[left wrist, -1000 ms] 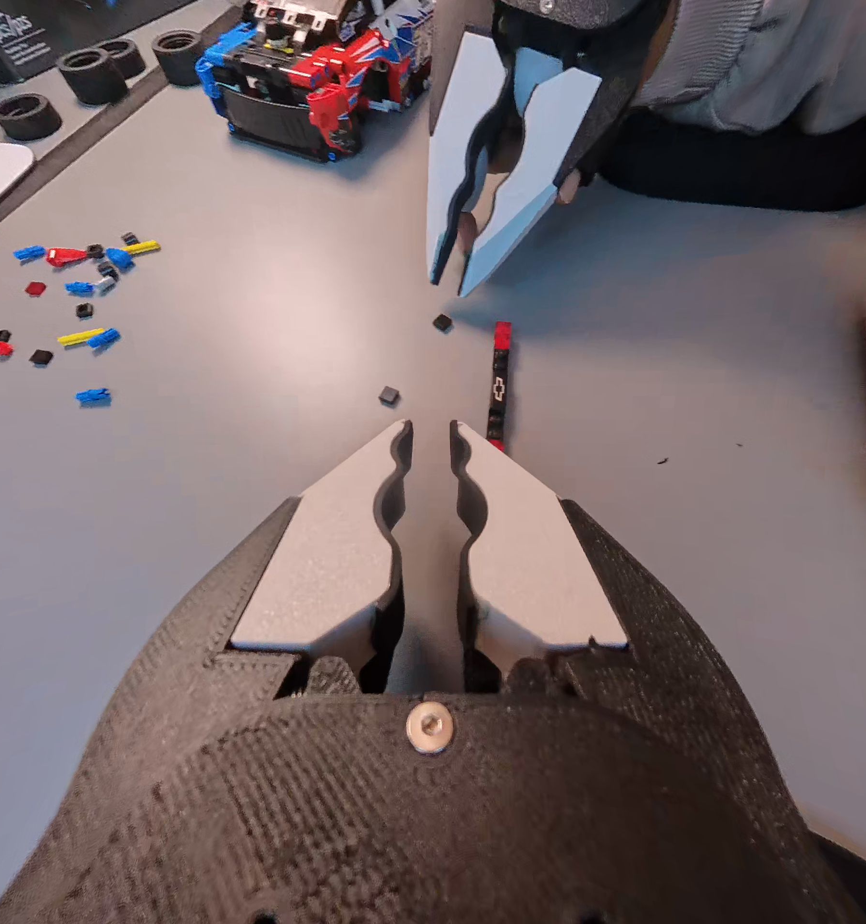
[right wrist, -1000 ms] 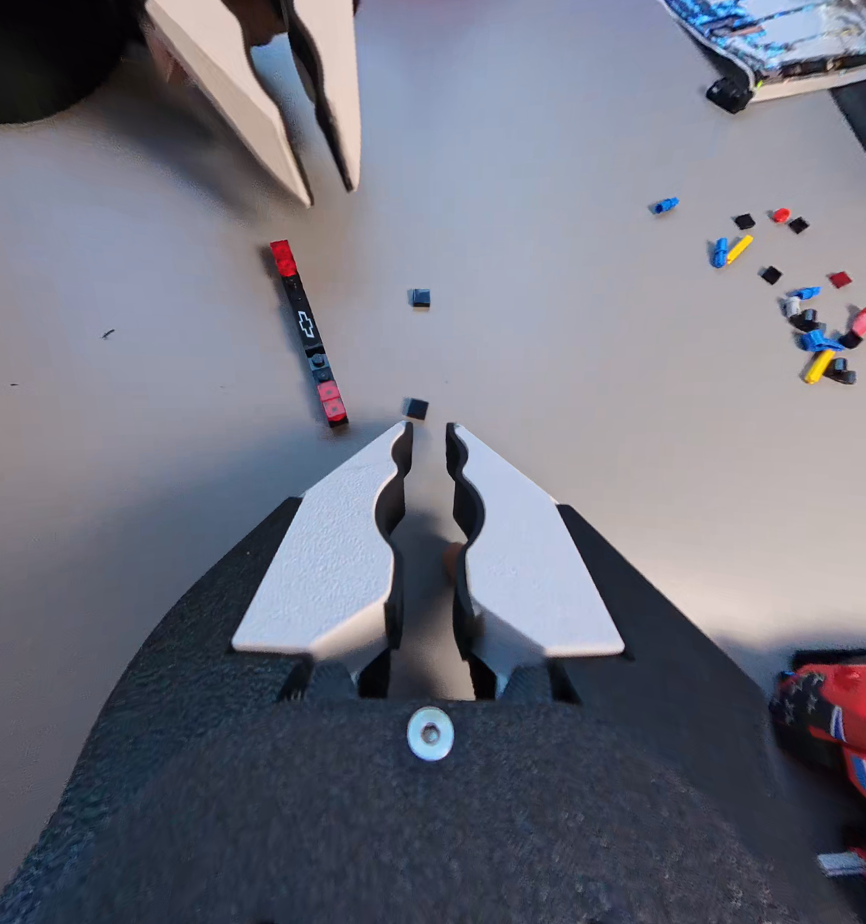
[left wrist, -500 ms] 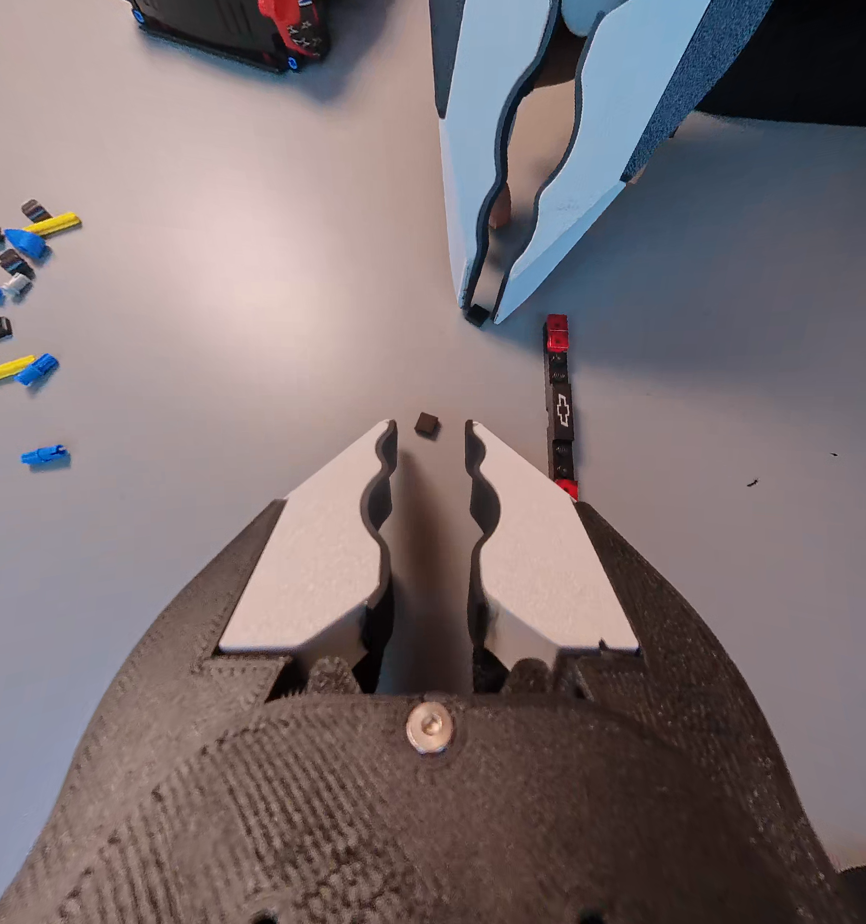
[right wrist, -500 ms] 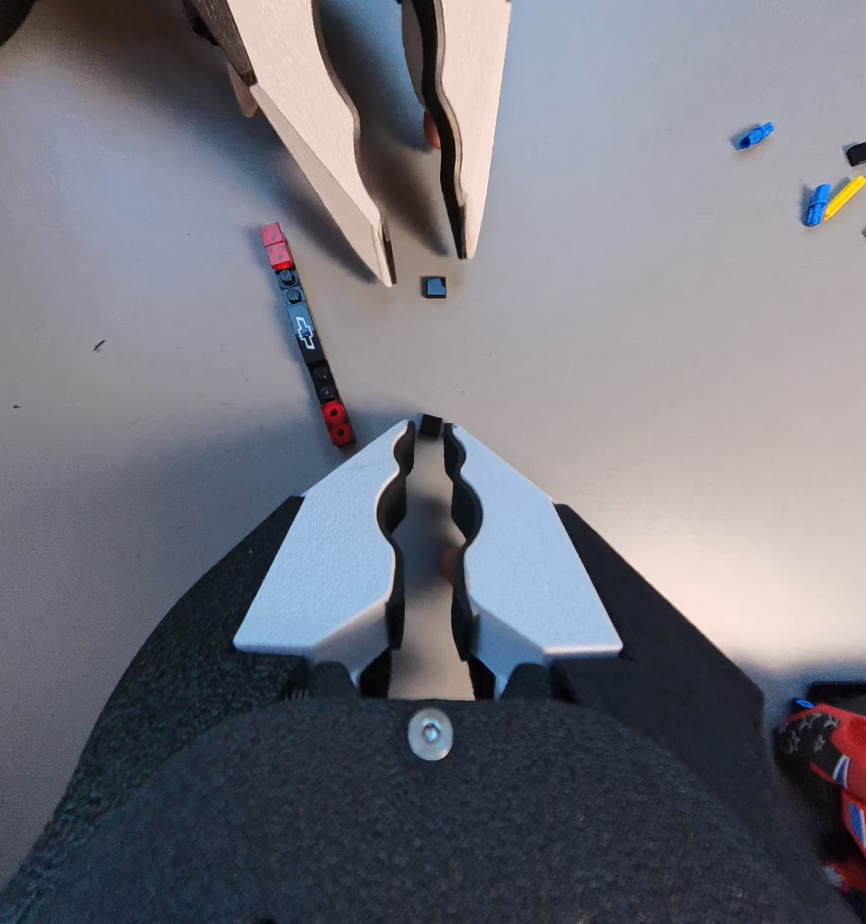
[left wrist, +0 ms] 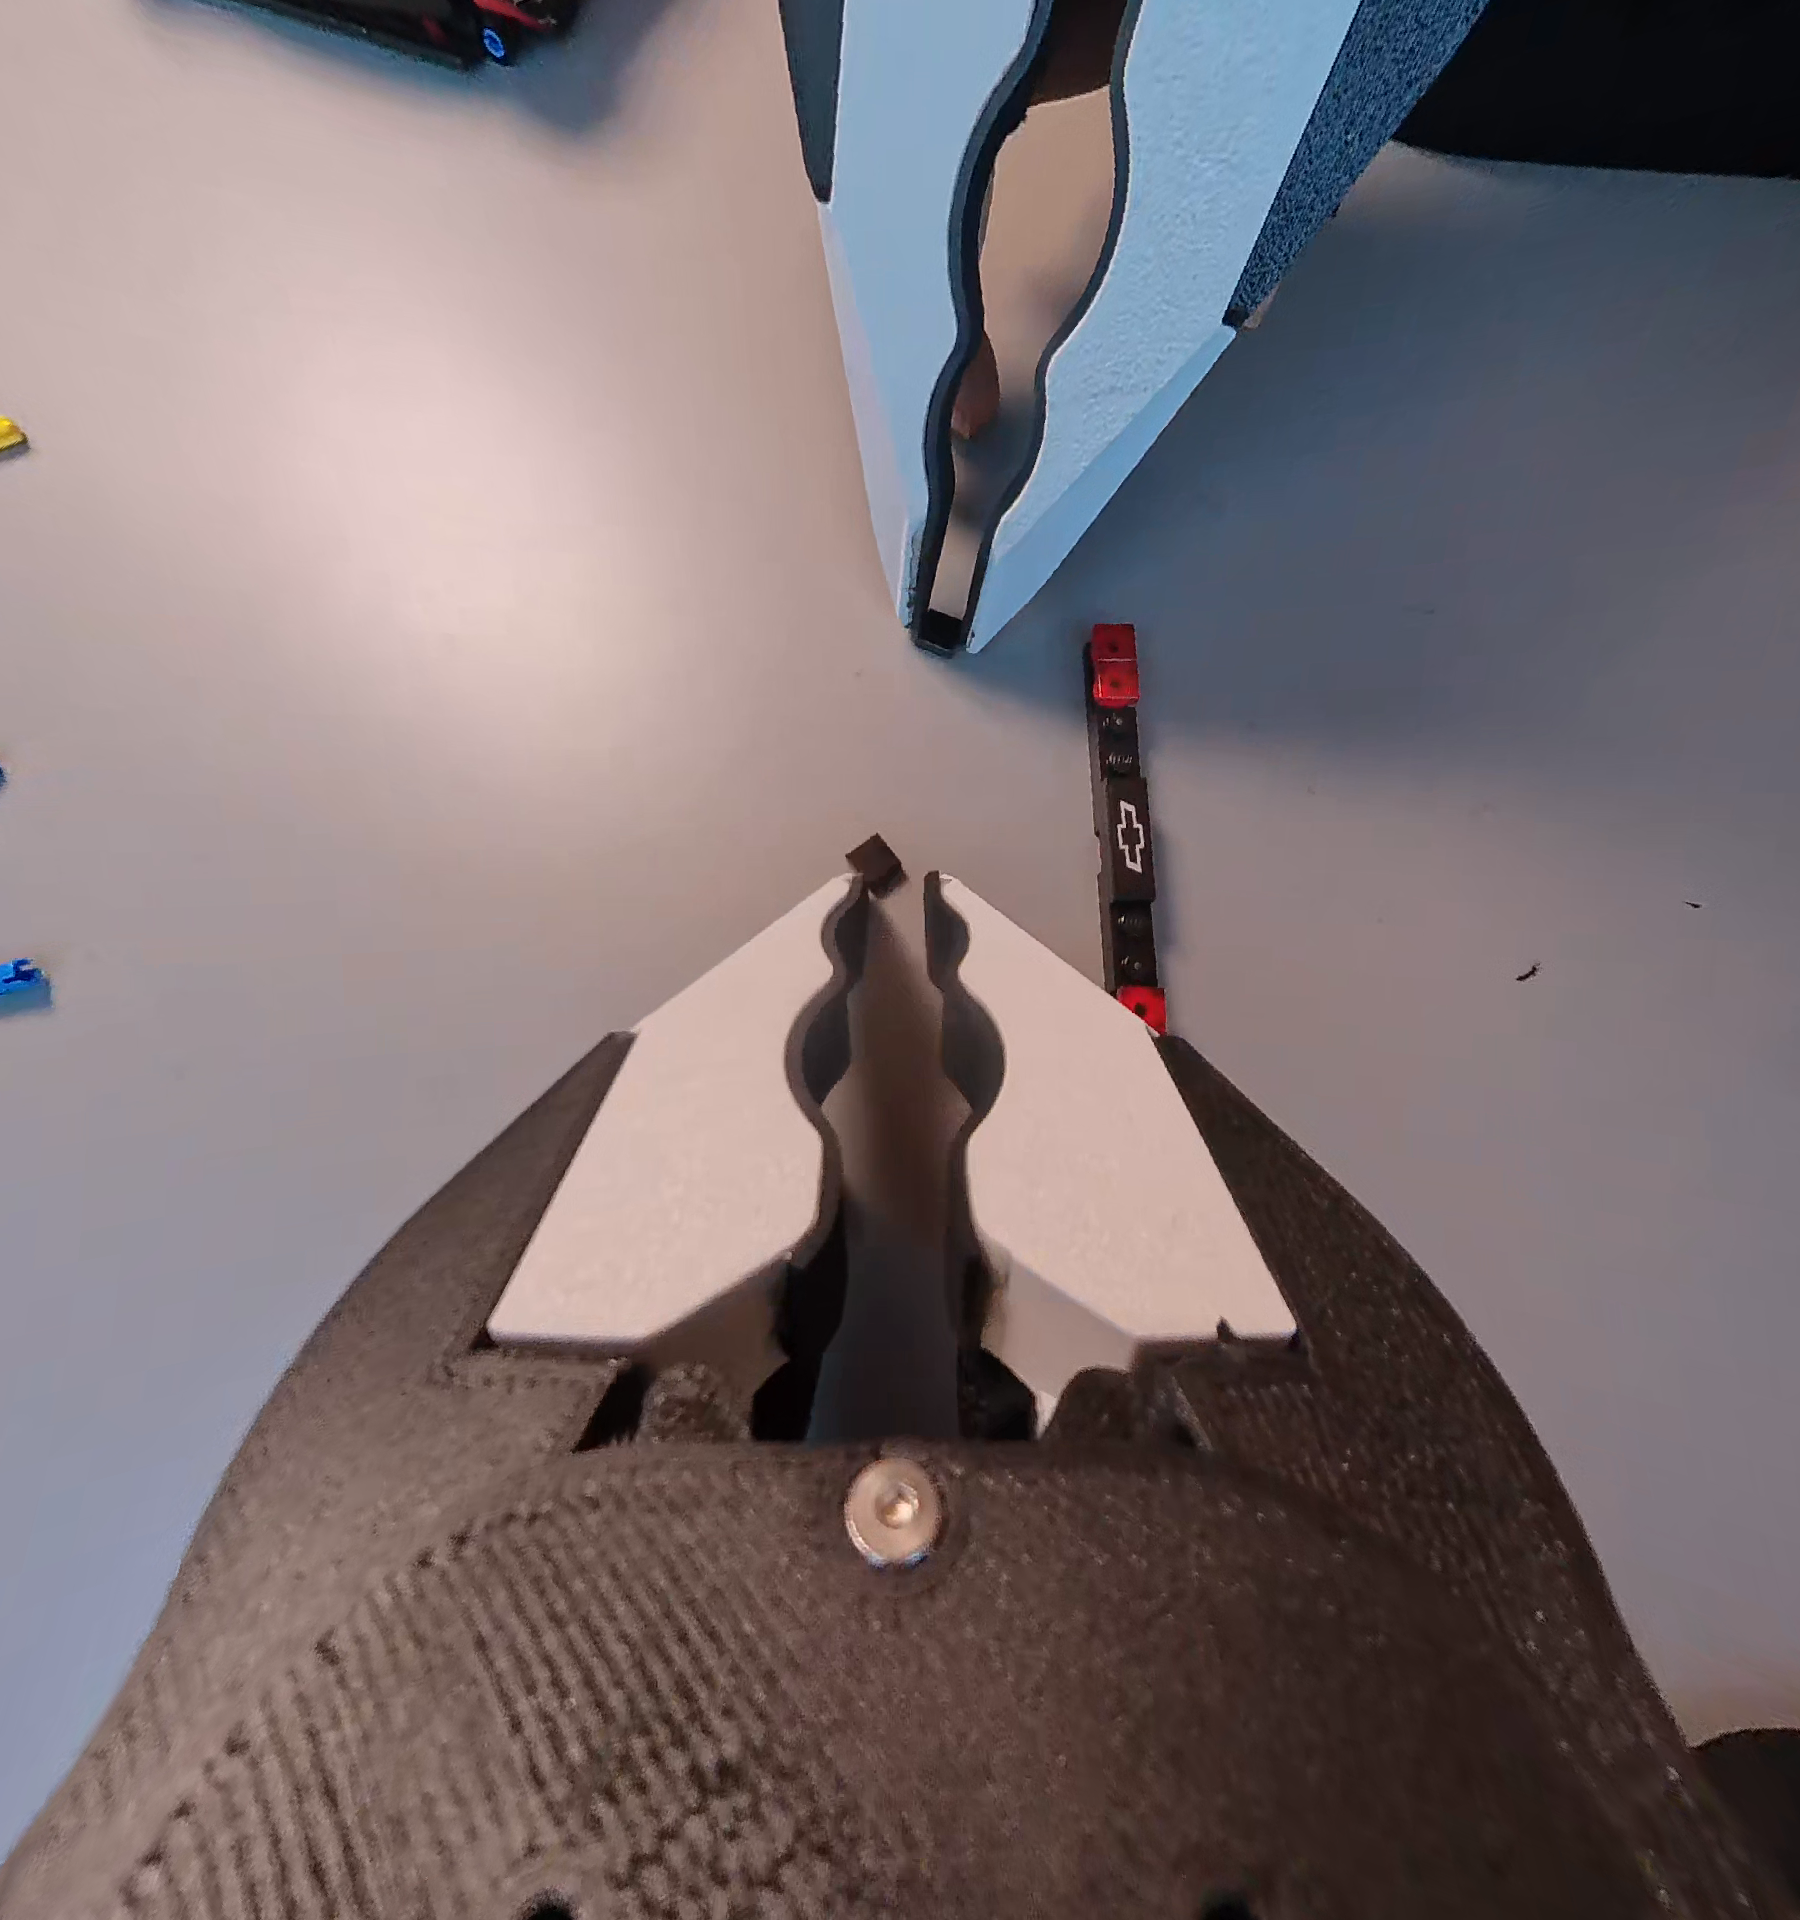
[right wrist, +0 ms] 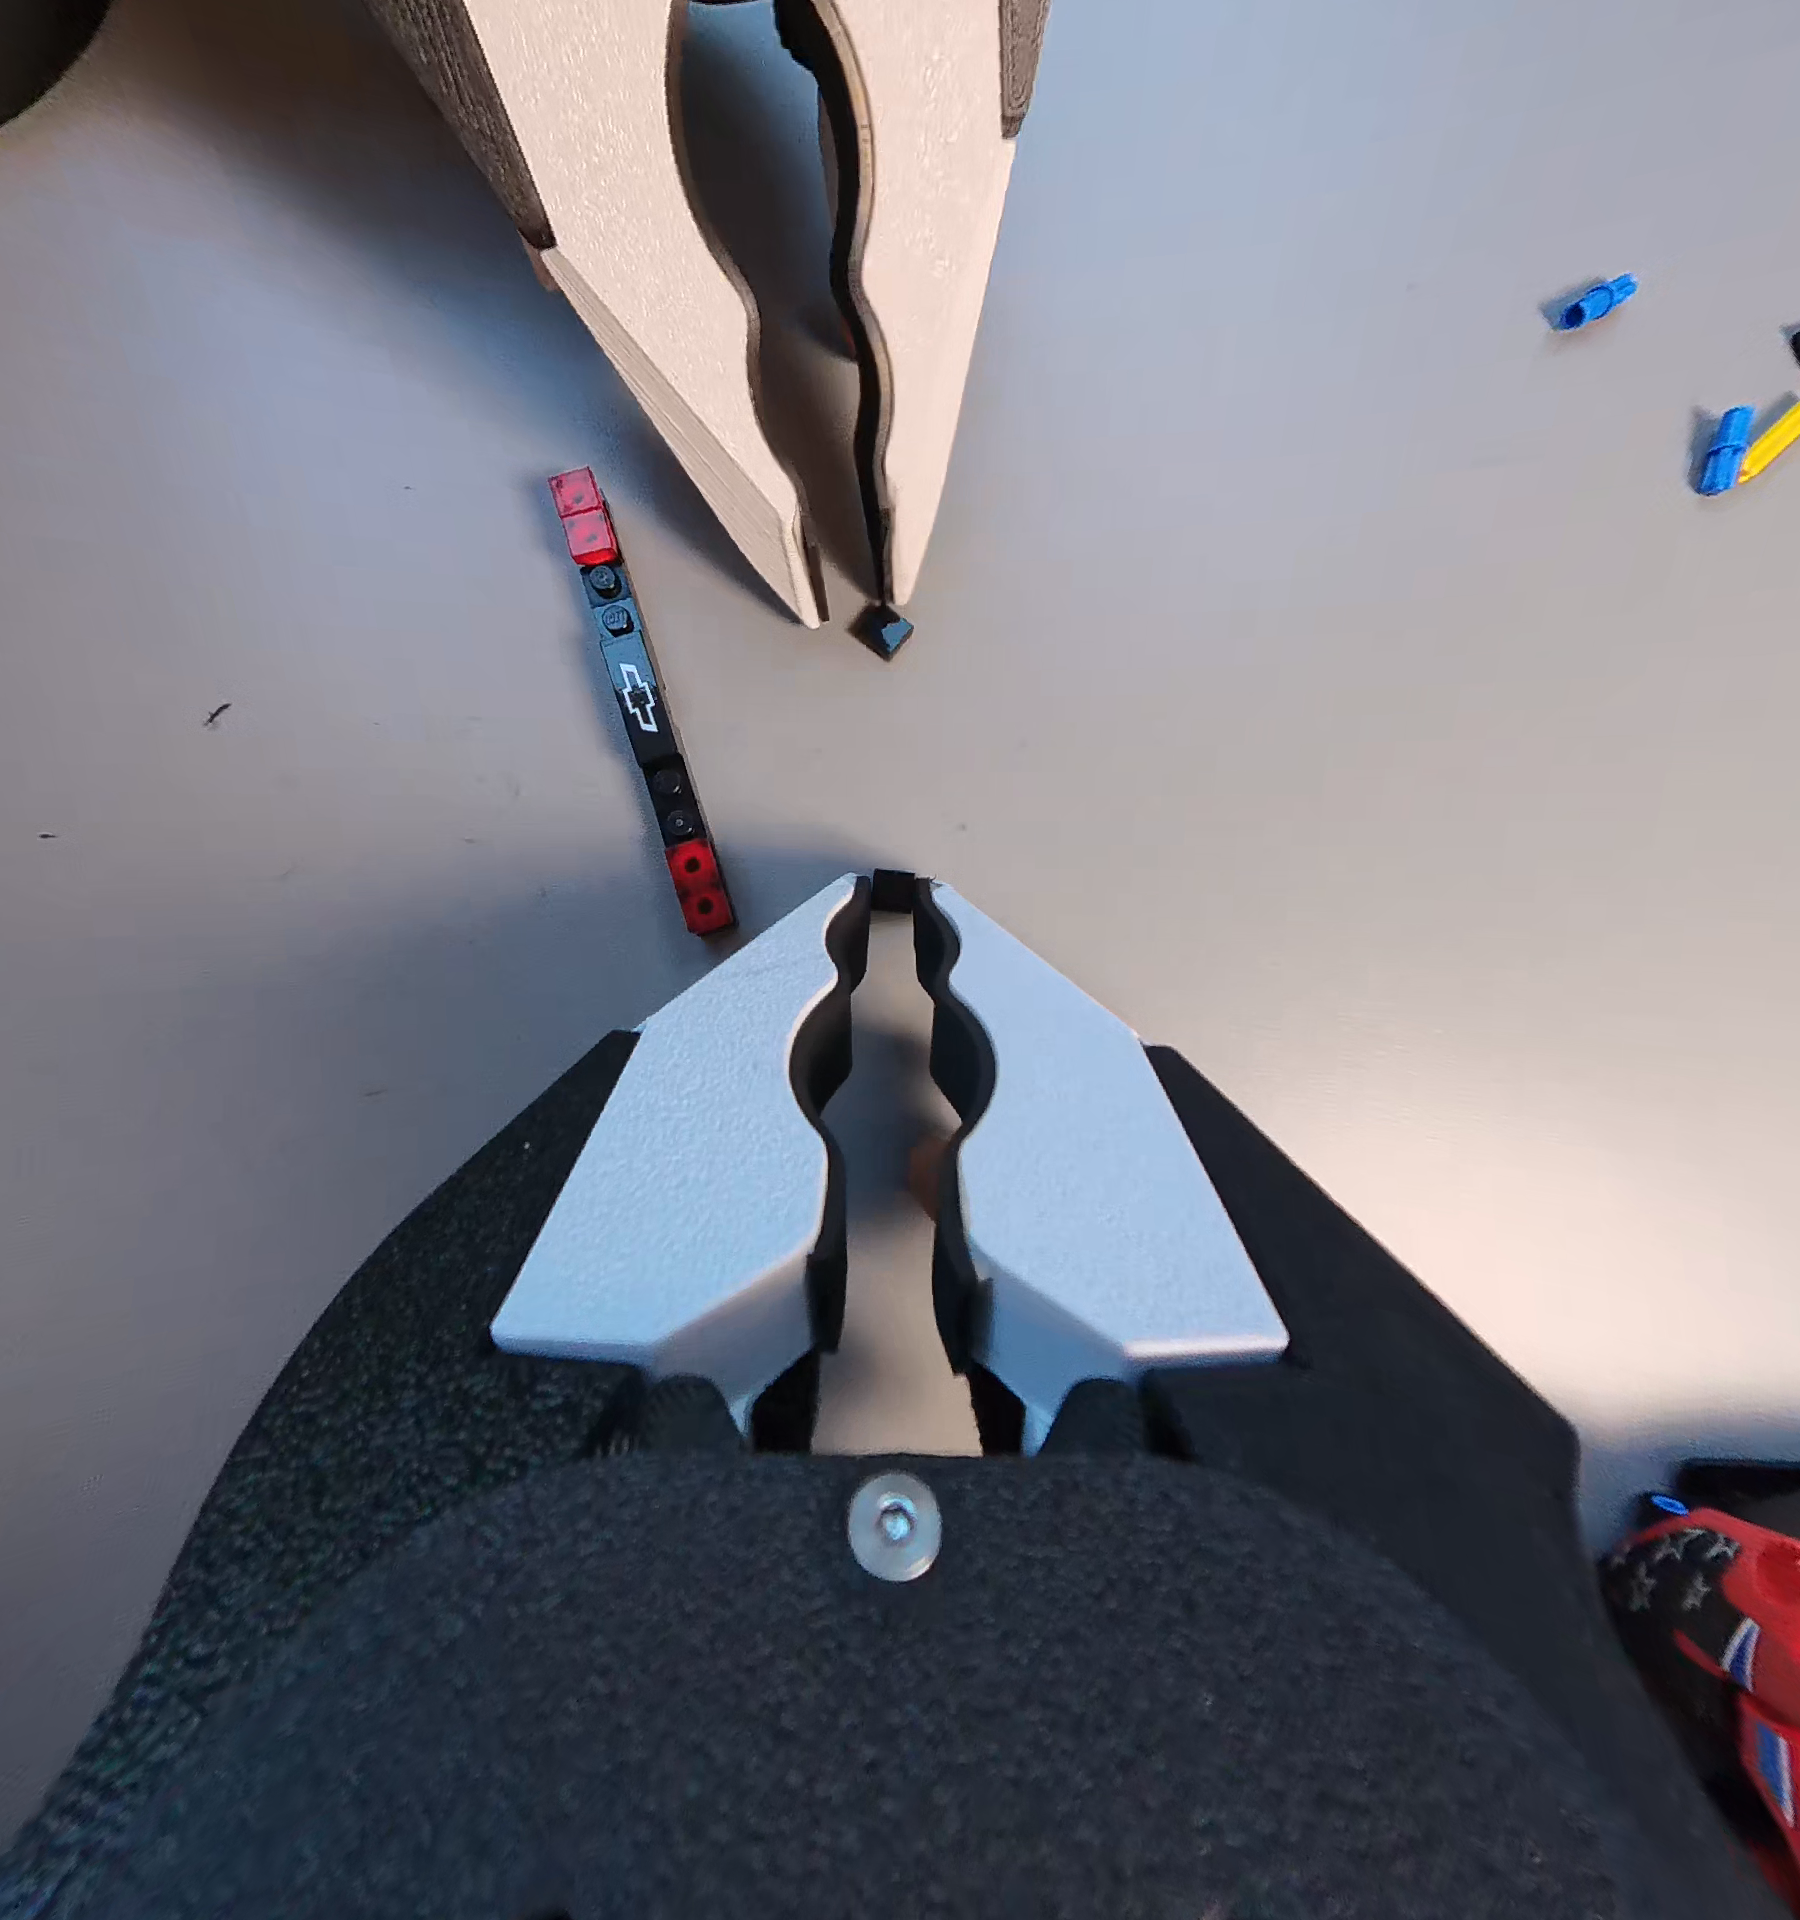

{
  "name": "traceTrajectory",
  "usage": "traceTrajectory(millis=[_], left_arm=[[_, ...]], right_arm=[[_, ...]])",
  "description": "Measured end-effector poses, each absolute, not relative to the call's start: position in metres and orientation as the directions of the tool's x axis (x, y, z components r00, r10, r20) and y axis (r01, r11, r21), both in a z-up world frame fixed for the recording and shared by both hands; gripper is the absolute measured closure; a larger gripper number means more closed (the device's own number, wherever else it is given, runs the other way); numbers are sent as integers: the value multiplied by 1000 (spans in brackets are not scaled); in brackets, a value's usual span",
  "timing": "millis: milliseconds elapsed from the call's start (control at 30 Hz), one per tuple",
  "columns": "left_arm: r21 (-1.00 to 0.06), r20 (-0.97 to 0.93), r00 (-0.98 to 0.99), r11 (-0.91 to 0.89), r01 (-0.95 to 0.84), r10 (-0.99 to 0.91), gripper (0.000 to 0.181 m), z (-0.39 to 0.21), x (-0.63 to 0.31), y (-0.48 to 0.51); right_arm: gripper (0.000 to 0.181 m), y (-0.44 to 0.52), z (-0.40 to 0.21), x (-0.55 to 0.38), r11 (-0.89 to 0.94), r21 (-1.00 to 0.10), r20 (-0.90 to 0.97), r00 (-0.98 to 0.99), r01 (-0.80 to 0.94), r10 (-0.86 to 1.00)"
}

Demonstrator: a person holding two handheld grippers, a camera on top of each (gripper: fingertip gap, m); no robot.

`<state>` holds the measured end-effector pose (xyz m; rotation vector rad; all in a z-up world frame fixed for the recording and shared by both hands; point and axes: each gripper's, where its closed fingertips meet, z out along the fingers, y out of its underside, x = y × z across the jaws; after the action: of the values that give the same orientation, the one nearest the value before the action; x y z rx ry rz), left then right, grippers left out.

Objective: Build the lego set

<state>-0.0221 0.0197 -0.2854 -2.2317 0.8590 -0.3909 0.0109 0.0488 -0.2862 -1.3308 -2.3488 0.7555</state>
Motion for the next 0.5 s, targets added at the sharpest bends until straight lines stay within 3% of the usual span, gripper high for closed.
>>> traceTrajectory(millis=[100,500], left_arm=[[-706,16,733,-527,-474,-680,181,-285,-21,19],[-708,13,746,-533,-463,-666,181,-285,-26,17]], right_arm=[[176,49,-286,11,421,-597,31,-505,682,862],[176,49,-286,11,414,-602,20,-506,683,862]])
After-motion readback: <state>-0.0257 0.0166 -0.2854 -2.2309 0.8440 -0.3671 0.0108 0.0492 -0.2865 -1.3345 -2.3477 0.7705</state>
